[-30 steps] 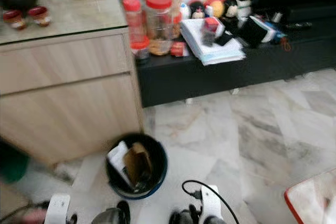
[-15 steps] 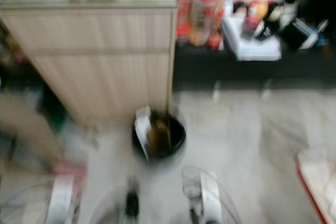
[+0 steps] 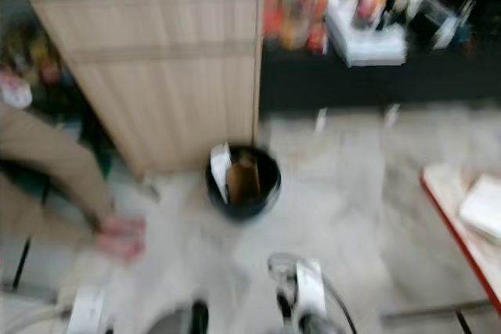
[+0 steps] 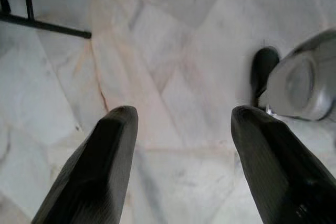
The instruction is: Picking trash to rubbish bin
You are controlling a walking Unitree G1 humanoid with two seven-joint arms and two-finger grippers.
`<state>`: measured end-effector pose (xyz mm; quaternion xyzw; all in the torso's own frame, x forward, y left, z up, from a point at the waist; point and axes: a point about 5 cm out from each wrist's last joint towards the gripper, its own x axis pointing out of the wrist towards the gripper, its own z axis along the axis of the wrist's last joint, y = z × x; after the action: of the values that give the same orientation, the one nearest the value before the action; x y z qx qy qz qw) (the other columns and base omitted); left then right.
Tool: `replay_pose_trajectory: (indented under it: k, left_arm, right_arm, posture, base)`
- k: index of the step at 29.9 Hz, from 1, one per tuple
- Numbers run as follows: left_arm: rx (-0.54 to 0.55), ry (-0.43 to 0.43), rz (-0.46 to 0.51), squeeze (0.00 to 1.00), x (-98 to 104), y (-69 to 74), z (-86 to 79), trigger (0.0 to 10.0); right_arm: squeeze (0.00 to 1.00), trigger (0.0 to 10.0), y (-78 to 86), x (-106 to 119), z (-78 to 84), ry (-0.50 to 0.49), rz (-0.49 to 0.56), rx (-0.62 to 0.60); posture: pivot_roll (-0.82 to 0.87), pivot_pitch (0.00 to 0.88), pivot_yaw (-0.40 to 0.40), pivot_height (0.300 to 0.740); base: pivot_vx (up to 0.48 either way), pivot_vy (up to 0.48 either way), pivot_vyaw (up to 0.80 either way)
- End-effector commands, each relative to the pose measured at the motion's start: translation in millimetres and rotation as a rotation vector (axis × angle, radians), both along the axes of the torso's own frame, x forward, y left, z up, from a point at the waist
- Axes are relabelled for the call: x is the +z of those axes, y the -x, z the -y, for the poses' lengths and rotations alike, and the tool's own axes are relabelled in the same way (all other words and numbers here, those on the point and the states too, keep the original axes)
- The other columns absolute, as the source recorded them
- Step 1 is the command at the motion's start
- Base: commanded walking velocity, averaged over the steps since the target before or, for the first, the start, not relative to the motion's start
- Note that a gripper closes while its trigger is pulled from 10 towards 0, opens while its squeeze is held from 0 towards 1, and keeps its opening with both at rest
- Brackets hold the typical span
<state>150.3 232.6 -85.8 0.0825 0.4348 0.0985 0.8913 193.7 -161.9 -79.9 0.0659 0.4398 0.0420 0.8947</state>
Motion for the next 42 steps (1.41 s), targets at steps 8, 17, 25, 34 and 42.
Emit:
replay_pose_trajectory:
  k: [8, 17, 25, 34, 42]
  left_arm:
    - [-0.071, -0.056, 0.210, 0.00, 25.6, -42.9, -0.7, 10.0]
    - [-0.177, -0.146, 0.629, 0.00, 89.0, -107.5, 12.2, 10.0]
    - [-0.197, -0.167, 0.968, 0.00, 164.9, -161.7, 30.8, 10.0]
    - [-0.234, -0.118, 1.076, 0.00, 199.3, -184.3, 58.4, 10.0]
    - [-0.249, -0.124, 1.103, 0.00, 203.8, -184.3, 66.9, 10.0]
  right_arm:
    - [0.00, 10.0, -34.6, 21.4, -11.3, -0.003, 0.159, 0.083]
    - [0.00, 10.0, -93.8, 74.7, -33.9, -0.067, 0.476, 0.169]
    - [0.00, 10.0, -145.9, 149.0, -62.1, -0.163, 0.809, 0.171]
    - [0.00, 10.0, -161.1, 178.4, -74.4, -0.208, 0.906, 0.153]
    - [0.00, 10.0, -163.4, 184.9, -77.0, -0.214, 0.933, 0.142]
  posture:
    - [0.12, 0.193, -0.036, 0.740]
    - [0.12, 0.175, -0.032, 0.740]
    - [0.13, 0.148, -0.026, 0.740]
    - [0.13, 0.151, -0.025, 0.740]
    - [0.12, 0.167, -0.024, 0.740]
  base:
    - [0.000, 0.000, 0.00]
    - [0.000, 0.000, 0.00]
    - [0.000, 0.000, 0.00]
    - [0.000, 0.000, -0.18]
    - [0.000, -0.137, -0.80]
